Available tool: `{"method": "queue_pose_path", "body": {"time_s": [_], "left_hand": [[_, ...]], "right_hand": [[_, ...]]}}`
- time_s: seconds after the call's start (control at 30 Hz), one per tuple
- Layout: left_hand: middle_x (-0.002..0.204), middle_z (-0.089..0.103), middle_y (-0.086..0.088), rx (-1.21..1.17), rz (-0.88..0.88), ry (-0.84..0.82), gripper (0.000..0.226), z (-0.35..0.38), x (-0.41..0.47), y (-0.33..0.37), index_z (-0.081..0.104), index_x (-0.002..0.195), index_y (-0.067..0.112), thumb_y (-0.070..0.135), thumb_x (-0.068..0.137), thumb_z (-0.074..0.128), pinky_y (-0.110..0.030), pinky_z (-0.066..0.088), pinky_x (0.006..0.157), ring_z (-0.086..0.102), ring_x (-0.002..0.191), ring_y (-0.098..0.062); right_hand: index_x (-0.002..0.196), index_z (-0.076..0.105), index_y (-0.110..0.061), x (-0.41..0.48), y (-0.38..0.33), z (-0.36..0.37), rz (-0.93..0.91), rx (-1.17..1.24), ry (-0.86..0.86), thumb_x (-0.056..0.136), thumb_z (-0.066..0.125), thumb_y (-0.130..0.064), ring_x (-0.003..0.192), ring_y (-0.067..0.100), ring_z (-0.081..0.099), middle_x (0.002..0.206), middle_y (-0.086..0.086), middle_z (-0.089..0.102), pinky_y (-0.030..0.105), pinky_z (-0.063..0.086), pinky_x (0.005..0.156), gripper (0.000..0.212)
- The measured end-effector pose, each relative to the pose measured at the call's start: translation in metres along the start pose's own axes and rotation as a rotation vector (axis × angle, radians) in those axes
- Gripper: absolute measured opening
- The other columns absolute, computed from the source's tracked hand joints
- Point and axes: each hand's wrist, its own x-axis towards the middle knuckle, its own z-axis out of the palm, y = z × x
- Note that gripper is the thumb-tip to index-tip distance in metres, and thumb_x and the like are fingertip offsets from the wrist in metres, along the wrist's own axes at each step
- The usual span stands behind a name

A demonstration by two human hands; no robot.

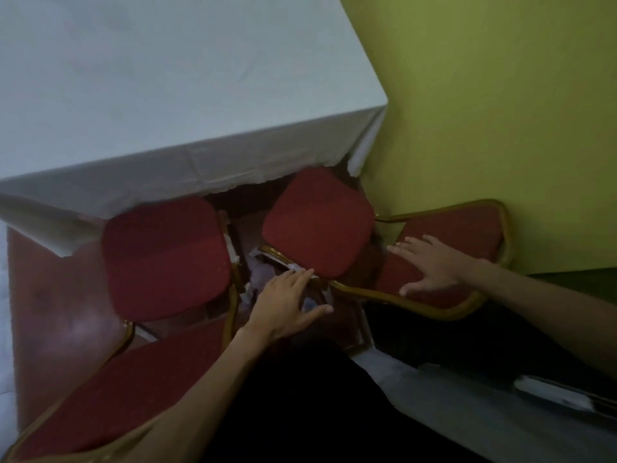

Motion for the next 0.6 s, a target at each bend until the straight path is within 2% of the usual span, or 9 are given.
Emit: {"method": "queue_pose_path", "body": {"time_s": [0.13, 0.3, 0.43, 0.6], "left_hand": [[0.148, 0.047, -0.009, -0.03, 0.077, -0.031, 0.101, 0.029, 0.055, 0.062, 0.037, 0.15, 0.016, 0.089, 0.08, 0.032, -0.046, 0.037, 0.111, 0.042, 0.136, -0.029], [0.145, 0.049, -0.013, -0.089, 0.181, -0.052, 0.108, 0.076, 0.121, 0.152, 0.036, 0.149, 0.011, 0.091, 0.077, 0.025, -0.046, 0.042, 0.105, 0.048, 0.129, -0.031], [0.154, 0.037, -0.01, -0.107, 0.226, -0.145, 0.112, 0.11, 0.157, 0.202, 0.023, 0.153, 0.013, 0.092, 0.075, 0.022, -0.047, 0.038, 0.108, 0.038, 0.138, -0.029], [0.158, 0.027, -0.013, -0.182, 0.136, -0.267, 0.106, 0.15, 0.177, 0.238, 0.015, 0.155, 0.012, 0.084, 0.081, 0.037, -0.051, 0.035, 0.11, 0.032, 0.14, -0.032]], "right_hand": [[0.158, -0.005, -0.031, -0.022, 0.083, -0.011, -0.011, -0.177, -0.154, 0.059, 0.024, -0.105, 0.152, 0.027, 0.007, 0.166, 0.006, 0.012, 0.053, 0.008, 0.12, 0.127], [0.158, -0.006, -0.03, -0.051, 0.162, -0.021, -0.017, -0.306, -0.331, 0.051, 0.024, -0.107, 0.152, 0.03, 0.003, 0.166, 0.006, 0.004, 0.056, 0.004, 0.119, 0.135], [0.158, -0.006, -0.027, -0.065, 0.198, -0.01, 0.04, -0.396, -0.433, 0.062, 0.033, -0.1, 0.152, 0.032, -0.001, 0.166, 0.009, -0.002, 0.056, 0.0, 0.118, 0.127], [0.158, -0.005, -0.025, -0.069, 0.223, 0.021, -0.049, -0.408, -0.366, 0.078, 0.019, -0.093, 0.152, 0.032, 0.0, 0.165, 0.014, -0.002, 0.054, 0.001, 0.119, 0.108]]}}
